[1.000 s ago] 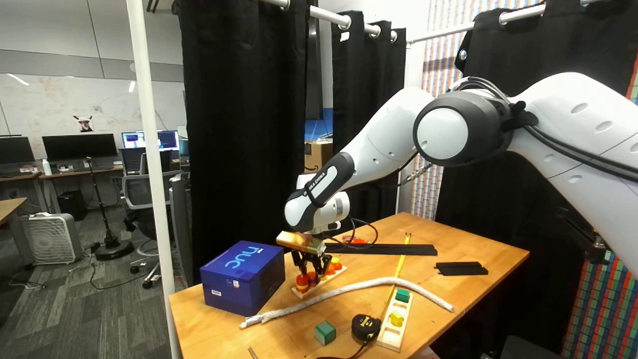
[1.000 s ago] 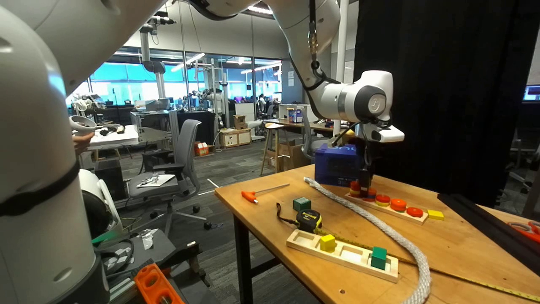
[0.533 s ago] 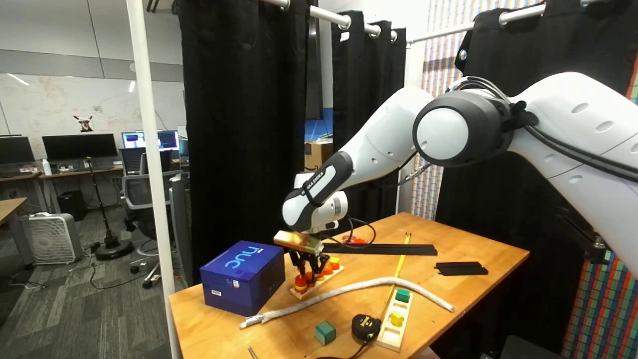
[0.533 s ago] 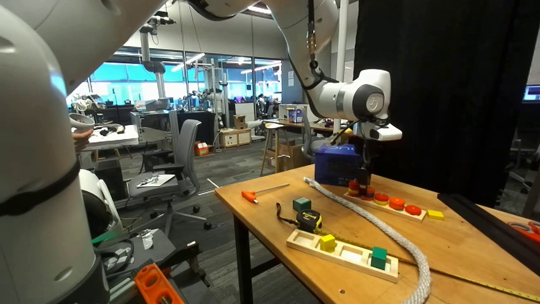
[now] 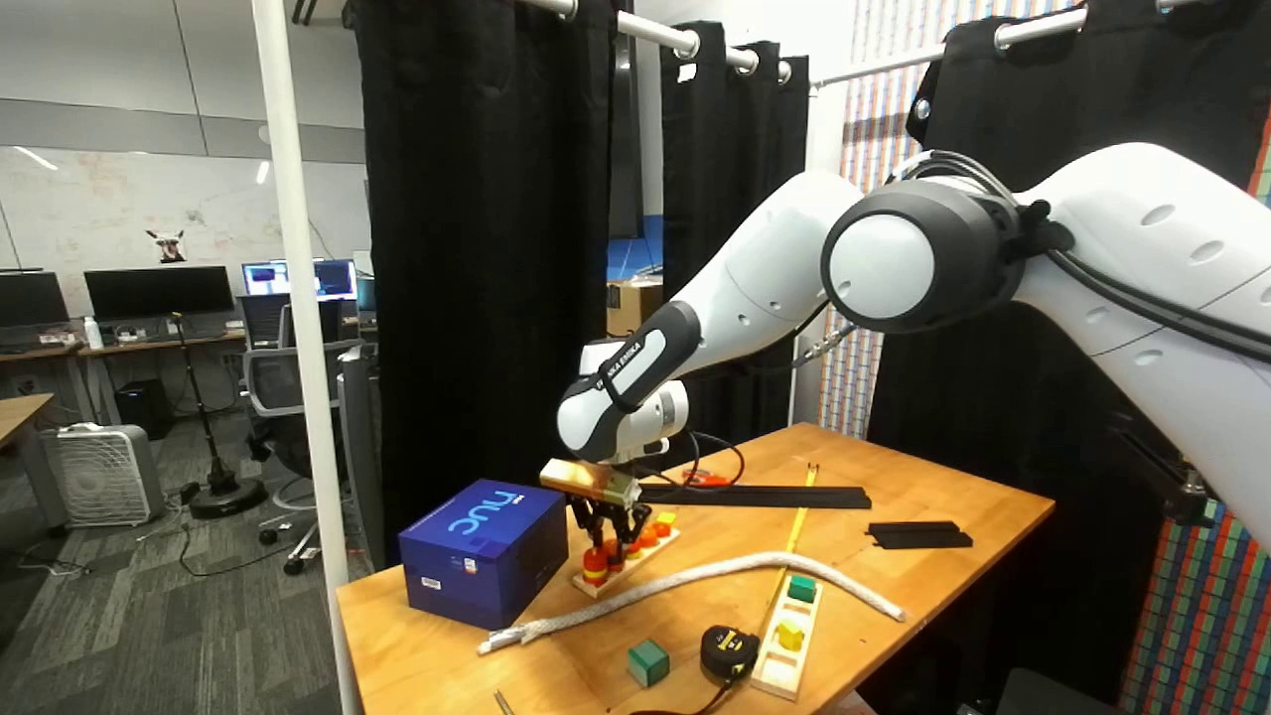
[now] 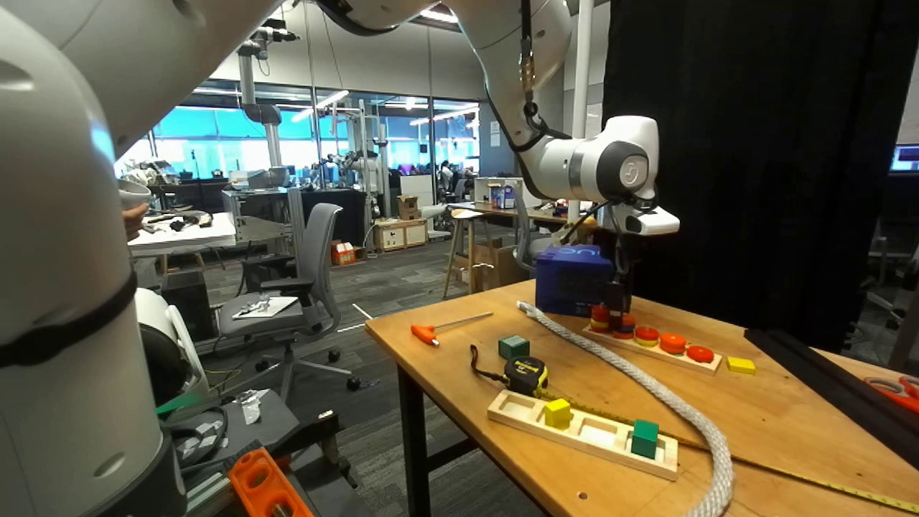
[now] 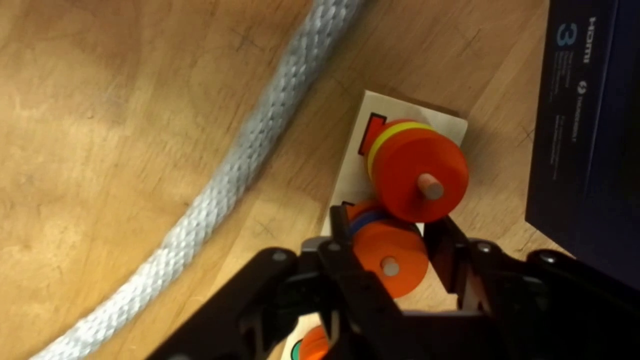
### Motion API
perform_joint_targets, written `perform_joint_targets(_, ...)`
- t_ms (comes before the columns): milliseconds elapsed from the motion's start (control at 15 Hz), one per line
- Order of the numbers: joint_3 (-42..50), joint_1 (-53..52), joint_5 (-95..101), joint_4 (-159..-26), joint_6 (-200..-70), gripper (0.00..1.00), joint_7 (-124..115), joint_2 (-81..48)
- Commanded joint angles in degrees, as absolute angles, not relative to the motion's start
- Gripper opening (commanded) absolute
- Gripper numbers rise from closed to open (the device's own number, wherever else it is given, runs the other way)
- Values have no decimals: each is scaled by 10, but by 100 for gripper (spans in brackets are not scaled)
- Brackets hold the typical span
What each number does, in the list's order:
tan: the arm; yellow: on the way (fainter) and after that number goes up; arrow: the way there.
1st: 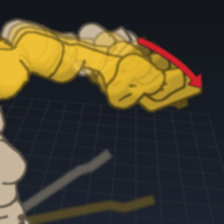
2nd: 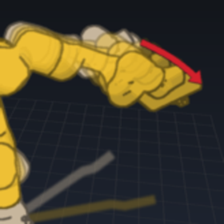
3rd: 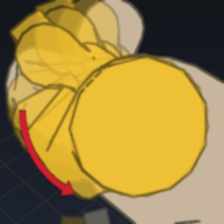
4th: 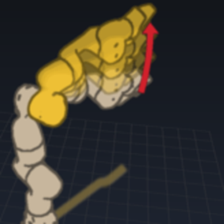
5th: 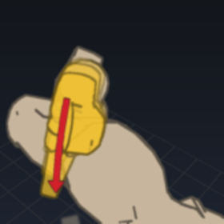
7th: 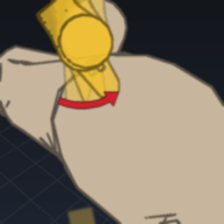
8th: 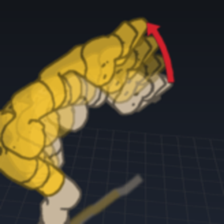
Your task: Remove the green and orange circle from the wooden object and put them on the table.
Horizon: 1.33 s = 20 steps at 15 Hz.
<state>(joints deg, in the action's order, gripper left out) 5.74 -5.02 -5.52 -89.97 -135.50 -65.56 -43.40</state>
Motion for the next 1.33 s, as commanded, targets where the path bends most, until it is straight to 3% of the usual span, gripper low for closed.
perform_joint_targets(0, 68, -65, -41, -891, -1355, 21, -659, -425)
perform_joint_targets(1267, 113, -46, -14, -942, -1374, 21, -658, -350)
